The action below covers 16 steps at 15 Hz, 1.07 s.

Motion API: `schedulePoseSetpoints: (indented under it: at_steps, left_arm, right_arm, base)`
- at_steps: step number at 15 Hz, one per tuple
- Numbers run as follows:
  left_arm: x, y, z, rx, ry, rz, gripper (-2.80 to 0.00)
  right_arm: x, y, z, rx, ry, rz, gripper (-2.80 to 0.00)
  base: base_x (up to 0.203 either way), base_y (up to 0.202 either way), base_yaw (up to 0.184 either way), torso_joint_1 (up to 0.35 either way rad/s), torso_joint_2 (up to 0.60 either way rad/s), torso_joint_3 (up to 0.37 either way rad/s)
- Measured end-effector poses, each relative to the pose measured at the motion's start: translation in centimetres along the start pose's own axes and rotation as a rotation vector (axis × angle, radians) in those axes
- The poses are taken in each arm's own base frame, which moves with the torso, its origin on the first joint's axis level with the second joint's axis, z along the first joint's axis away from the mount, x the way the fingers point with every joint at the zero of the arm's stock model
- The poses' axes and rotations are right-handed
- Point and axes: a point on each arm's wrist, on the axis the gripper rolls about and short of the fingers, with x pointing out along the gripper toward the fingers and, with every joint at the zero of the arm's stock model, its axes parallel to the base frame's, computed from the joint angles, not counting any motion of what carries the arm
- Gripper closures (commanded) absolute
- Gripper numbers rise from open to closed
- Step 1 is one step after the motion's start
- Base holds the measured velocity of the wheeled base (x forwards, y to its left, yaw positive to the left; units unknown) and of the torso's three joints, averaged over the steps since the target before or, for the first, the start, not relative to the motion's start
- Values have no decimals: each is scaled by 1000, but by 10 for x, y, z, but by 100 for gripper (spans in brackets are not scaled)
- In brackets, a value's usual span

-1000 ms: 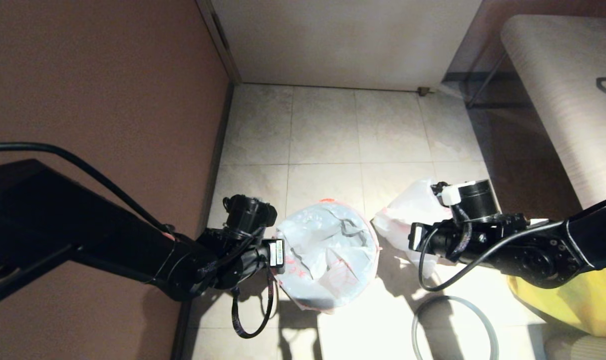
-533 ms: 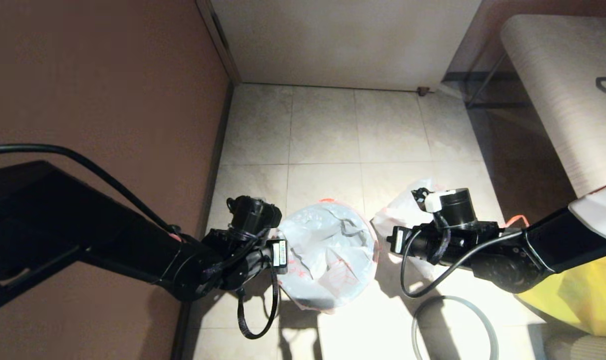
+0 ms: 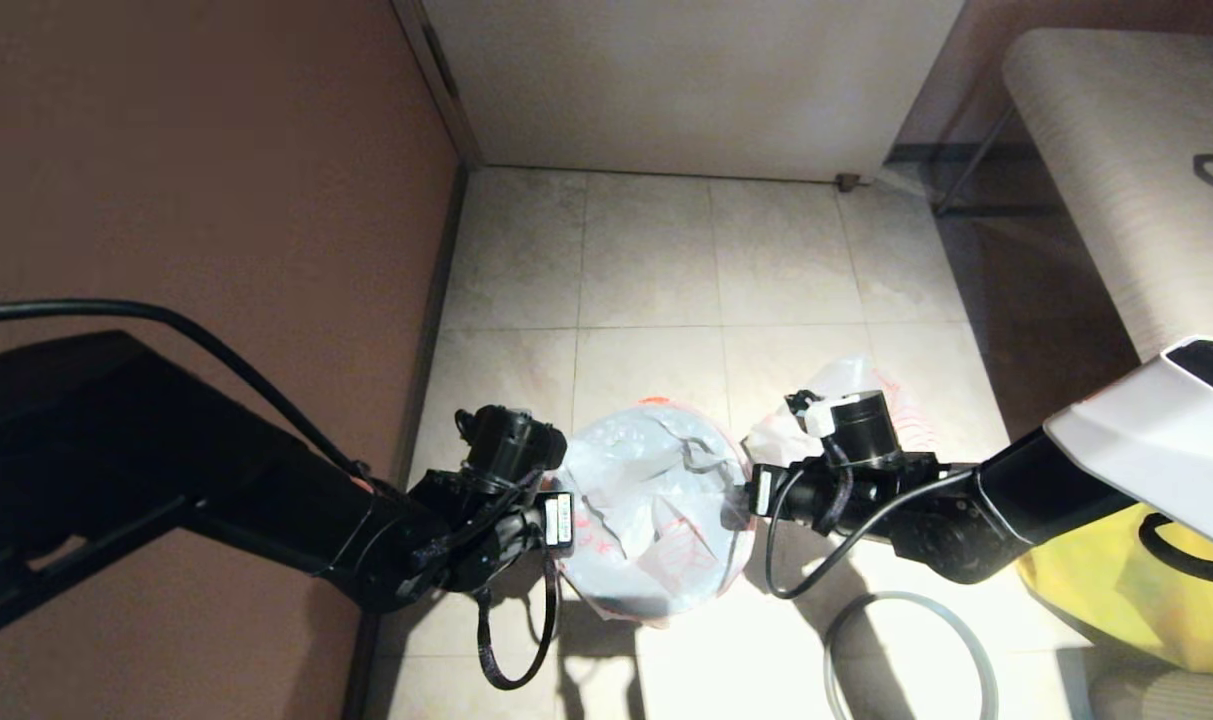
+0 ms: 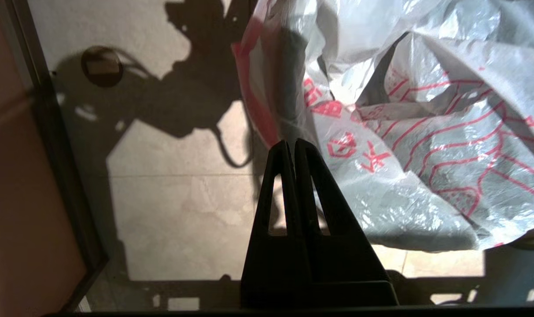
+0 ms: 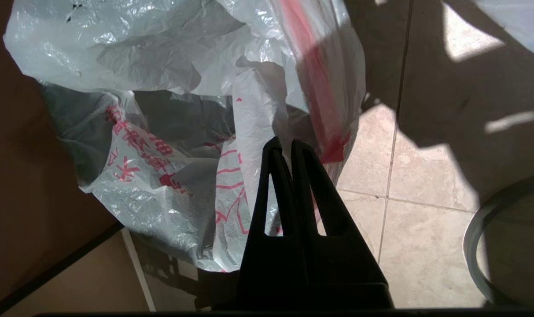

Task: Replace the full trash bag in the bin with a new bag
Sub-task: Put the new garbage bag on the trash can

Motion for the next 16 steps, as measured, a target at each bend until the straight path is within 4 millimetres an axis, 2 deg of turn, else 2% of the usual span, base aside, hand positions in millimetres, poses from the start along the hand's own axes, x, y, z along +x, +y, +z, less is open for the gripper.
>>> schedulePoseSetpoints:
  at_steps: [12,16]
  left_arm:
    - [1,10,-8,-30,4,17,0]
    - [1,11,-10,-30,4,17,0]
  right_arm:
    - [17,-10,-7,5,-30,-72,0]
    - [23,-21,-8,16,-31,-94,0]
  base:
    - [0,0,0,0,0,0]
    - [0,0,0,0,0,0]
